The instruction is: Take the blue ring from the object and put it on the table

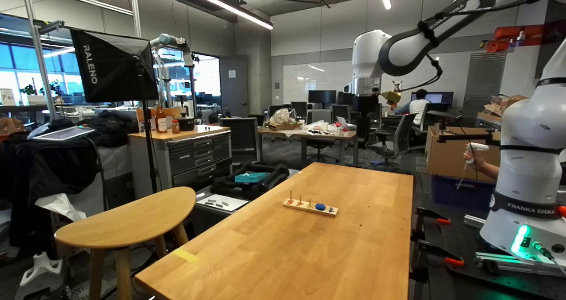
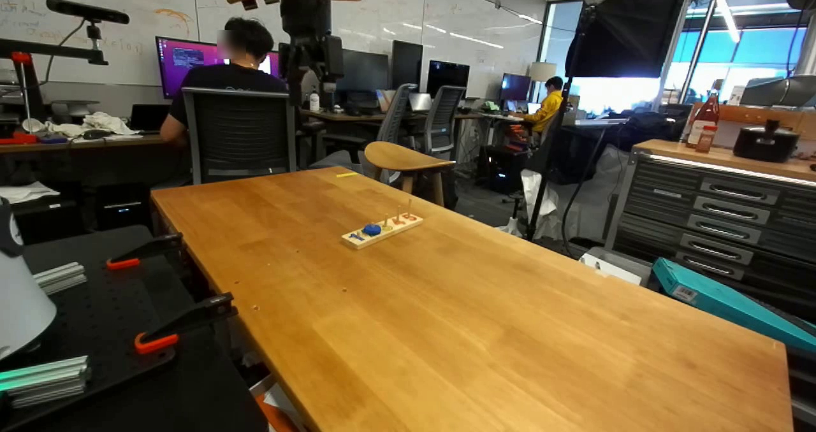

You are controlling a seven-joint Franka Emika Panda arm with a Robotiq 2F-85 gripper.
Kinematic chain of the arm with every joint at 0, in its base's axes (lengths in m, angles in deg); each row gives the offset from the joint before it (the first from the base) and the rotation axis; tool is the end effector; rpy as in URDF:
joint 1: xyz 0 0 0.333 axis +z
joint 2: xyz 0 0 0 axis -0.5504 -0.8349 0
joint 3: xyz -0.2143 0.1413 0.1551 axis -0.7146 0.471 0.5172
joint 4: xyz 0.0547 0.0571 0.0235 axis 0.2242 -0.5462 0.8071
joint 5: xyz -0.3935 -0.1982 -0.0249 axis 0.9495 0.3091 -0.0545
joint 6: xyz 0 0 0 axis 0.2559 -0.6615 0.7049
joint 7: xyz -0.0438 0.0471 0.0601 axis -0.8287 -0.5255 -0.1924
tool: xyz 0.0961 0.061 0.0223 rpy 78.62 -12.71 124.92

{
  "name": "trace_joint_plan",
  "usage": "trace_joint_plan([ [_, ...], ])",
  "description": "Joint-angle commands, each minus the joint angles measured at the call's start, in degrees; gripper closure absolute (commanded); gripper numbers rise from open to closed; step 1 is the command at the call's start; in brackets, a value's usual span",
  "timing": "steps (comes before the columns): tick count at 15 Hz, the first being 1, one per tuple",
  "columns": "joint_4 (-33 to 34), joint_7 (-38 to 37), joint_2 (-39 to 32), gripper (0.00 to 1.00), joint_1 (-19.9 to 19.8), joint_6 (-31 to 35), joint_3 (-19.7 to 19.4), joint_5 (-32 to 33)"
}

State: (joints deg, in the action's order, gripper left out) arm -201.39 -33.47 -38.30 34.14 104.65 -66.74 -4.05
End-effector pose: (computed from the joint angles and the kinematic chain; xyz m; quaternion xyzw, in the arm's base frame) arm 0.4613 0.0315 0.3455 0.9980 0.0421 0.0007 0.0473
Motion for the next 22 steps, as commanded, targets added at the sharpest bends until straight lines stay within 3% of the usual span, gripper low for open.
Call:
trace_joint_plan([
  [1,7.81,-3.39,-13.96,0.00,-0.60,6.36,0.80,3.20],
  [12,22.51,-6.54,-41.31,0.00,1.55,13.47,-2.11,3.17],
  [22,23.66,-7.06,-50.07,0.00,2.81,26.20,-4.78,2.63],
])
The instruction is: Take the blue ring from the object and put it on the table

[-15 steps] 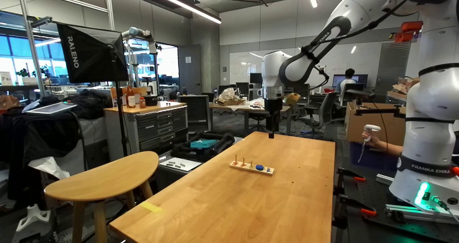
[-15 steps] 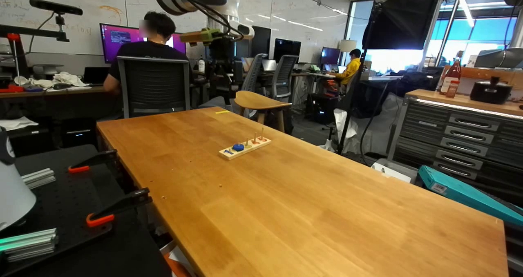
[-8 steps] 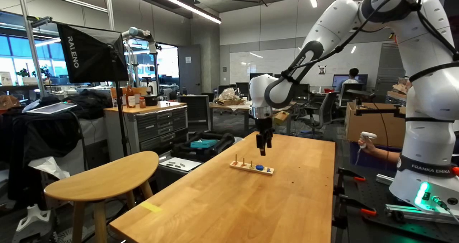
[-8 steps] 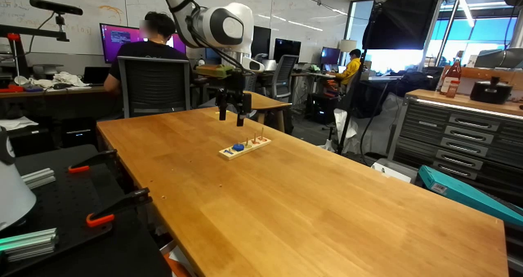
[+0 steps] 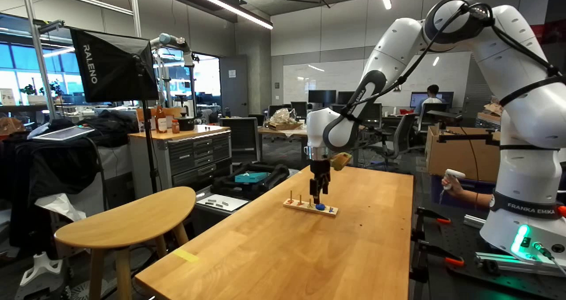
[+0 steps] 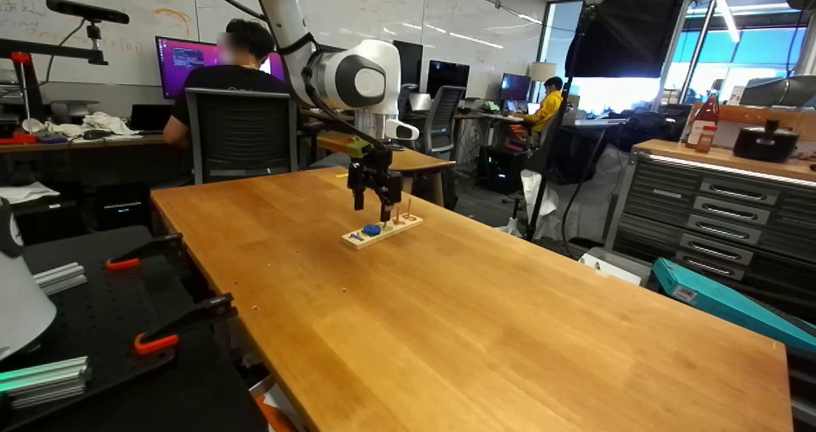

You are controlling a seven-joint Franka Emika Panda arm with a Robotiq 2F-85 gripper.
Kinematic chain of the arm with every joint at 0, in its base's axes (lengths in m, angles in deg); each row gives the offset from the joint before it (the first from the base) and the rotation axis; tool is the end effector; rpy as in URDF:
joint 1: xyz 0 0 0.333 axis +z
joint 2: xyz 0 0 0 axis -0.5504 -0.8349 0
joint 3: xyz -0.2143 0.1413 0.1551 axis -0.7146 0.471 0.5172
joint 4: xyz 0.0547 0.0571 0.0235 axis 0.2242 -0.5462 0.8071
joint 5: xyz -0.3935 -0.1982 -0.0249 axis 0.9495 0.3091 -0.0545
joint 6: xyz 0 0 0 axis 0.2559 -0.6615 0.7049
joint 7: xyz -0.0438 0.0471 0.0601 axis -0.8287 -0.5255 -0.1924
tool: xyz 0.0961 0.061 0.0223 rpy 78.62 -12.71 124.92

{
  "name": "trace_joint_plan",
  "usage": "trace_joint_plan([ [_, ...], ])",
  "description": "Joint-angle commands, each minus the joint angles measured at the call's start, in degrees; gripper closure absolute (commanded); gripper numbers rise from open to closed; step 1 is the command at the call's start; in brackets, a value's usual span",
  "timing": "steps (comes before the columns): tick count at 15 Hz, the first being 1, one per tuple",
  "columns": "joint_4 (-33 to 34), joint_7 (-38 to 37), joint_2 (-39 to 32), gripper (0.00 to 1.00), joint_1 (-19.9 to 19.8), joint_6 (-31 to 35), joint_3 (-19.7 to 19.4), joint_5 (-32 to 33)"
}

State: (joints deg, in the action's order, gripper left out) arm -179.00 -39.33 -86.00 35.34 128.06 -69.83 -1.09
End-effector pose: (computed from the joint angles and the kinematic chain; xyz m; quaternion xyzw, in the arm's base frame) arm 0.5798 0.0297 0.1075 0.9993 0.0107 -0.0146 0.0340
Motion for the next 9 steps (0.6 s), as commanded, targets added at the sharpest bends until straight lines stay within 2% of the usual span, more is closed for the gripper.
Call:
trace_joint_plan([
  [1,1.14,-1.23,-2.90,0.00,1.69,3.51,-1.87,-0.38],
  [3,1.28,-1.15,-3.97,0.00,1.91,4.30,-2.31,-0.30],
  [4,1.39,-1.11,-4.47,0.25,2.03,4.70,-2.51,-0.26],
  [5,1.34,-1.12,-4.84,0.25,2.19,5.23,-2.81,-0.10],
  [9,1.17,-1.13,-5.45,0.58,2.62,6.64,-3.32,-0.18],
])
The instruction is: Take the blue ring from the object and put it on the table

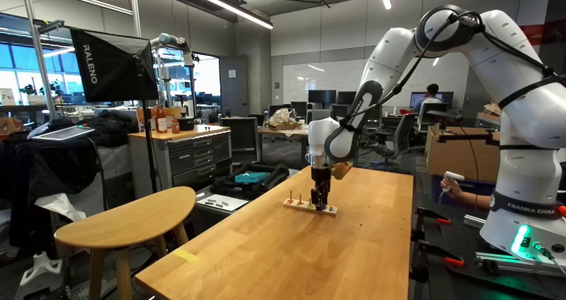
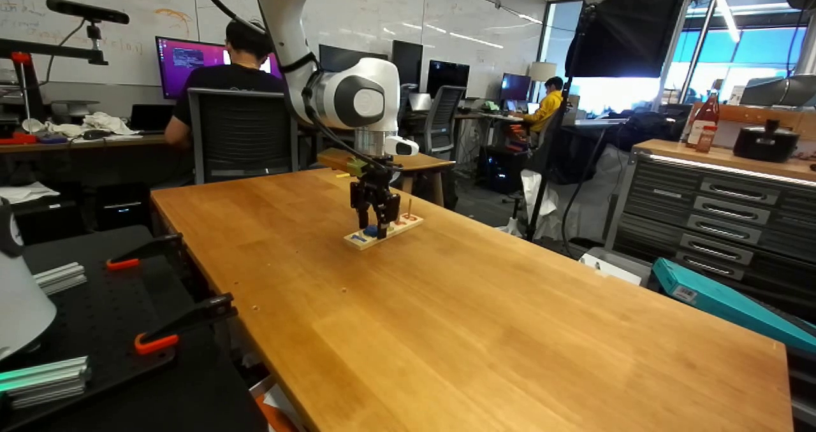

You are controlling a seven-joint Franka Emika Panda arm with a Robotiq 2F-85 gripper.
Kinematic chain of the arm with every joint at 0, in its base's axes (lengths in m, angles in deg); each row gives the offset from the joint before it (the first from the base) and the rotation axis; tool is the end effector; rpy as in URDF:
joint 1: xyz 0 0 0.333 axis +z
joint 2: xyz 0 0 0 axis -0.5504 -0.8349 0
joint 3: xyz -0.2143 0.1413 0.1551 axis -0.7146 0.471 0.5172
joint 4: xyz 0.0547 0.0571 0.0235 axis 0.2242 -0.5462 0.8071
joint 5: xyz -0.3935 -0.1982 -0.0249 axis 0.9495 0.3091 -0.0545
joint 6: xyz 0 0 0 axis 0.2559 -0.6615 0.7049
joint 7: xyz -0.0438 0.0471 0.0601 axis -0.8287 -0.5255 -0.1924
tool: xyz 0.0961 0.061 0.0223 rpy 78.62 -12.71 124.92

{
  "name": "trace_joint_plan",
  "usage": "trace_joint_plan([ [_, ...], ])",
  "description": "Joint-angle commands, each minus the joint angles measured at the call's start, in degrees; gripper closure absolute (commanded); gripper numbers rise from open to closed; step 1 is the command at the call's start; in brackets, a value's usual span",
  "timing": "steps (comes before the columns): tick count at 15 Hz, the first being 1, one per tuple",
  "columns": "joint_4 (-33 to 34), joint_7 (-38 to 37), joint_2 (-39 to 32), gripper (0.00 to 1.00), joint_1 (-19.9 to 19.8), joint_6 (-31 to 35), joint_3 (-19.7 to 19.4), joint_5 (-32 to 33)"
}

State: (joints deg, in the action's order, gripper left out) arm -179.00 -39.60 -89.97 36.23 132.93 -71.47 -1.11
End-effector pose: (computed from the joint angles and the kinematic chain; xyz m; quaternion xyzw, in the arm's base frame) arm 0.5733 0.0223 0.0746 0.9993 0.0059 -0.0071 0.0355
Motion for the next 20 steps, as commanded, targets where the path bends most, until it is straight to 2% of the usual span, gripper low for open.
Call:
trace_joint_plan([
  [1,1.11,-0.90,-1.31,0.65,1.91,1.91,-1.85,-0.02],
  [3,0.96,-1.06,-0.96,0.79,2.27,2.03,-2.19,0.24],
  [5,0.87,-1.08,-0.56,0.81,2.57,1.99,-2.42,0.33],
  [15,2.28,0.66,7.61,0.81,1.83,-5.88,-0.04,-2.07],
  [20,4.16,-2.49,9.54,0.81,1.19,-8.26,-4.63,1.23],
])
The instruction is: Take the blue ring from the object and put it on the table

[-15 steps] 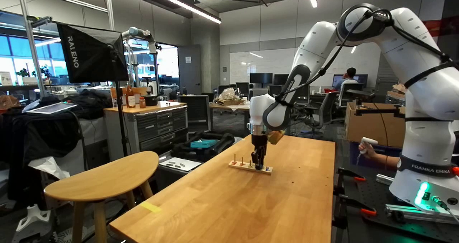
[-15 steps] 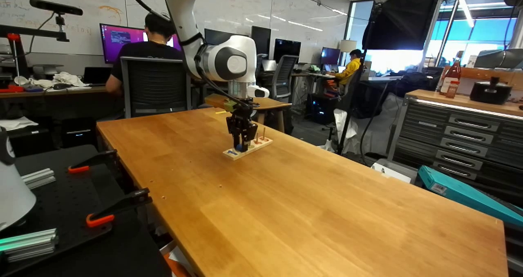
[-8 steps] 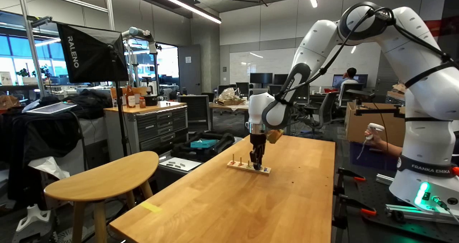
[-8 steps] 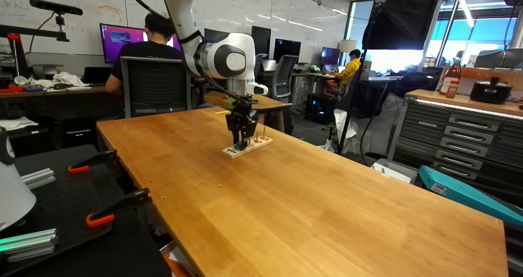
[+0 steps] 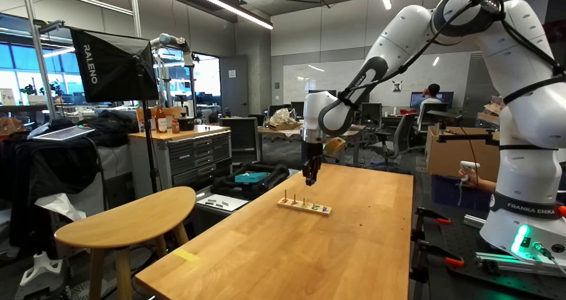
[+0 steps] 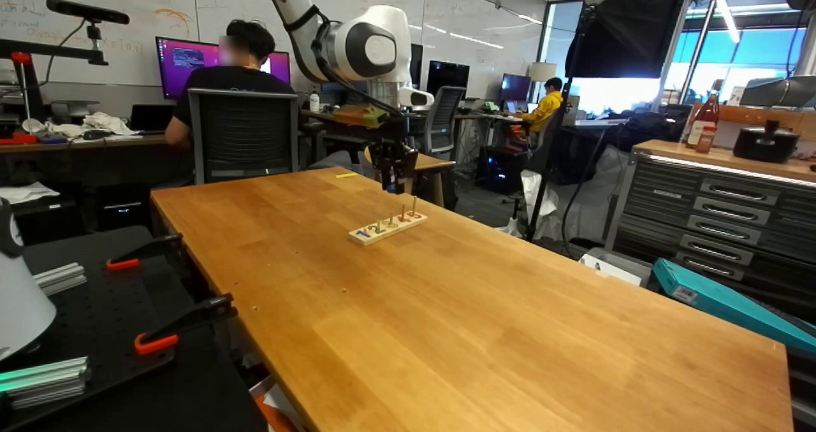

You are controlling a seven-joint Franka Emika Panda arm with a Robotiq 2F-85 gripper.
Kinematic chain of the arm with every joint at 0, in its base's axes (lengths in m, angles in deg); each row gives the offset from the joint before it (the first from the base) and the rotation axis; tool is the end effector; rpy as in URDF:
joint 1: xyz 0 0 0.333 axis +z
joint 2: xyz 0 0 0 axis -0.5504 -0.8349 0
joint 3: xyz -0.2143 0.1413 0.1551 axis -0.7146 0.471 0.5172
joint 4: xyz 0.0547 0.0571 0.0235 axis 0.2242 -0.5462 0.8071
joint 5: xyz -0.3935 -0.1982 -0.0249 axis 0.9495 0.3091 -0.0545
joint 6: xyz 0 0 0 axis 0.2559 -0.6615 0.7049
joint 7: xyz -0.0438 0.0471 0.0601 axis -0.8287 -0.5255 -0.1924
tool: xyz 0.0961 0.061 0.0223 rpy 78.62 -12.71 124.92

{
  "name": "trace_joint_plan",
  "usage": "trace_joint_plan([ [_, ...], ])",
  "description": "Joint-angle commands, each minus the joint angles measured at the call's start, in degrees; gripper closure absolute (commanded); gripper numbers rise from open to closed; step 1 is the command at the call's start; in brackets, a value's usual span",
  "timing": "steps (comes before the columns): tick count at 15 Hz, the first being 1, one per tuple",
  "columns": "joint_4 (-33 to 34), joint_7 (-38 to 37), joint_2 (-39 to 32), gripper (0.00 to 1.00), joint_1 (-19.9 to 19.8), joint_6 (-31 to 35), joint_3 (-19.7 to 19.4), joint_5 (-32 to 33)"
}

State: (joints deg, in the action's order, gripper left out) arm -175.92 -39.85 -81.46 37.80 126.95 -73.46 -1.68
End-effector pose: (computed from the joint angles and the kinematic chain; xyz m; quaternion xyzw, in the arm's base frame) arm 0.6165 0.0171 0.1749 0.9981 -0.0081 0.0425 0.0428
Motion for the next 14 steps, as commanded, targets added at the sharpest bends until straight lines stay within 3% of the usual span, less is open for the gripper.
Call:
trace_joint_plan([
  [1,1.16,-2.80,0.86,0.81,-0.58,-2.39,-3.70,2.49],
  [5,1.32,-3.54,-1.98,0.81,-1.99,-2.56,-6.47,3.04],
  [9,1.39,-2.87,-5.34,0.81,-3.41,-2.43,-6.50,1.40],
  [10,1.34,-2.75,-5.86,0.31,-3.80,-2.66,-6.26,0.75],
  [11,1.42,-2.76,-6.14,0.30,-3.83,-2.86,-6.08,0.50],
  [14,1.19,-2.06,-3.76,0.08,-3.33,-3.98,-4.79,-0.27],
])
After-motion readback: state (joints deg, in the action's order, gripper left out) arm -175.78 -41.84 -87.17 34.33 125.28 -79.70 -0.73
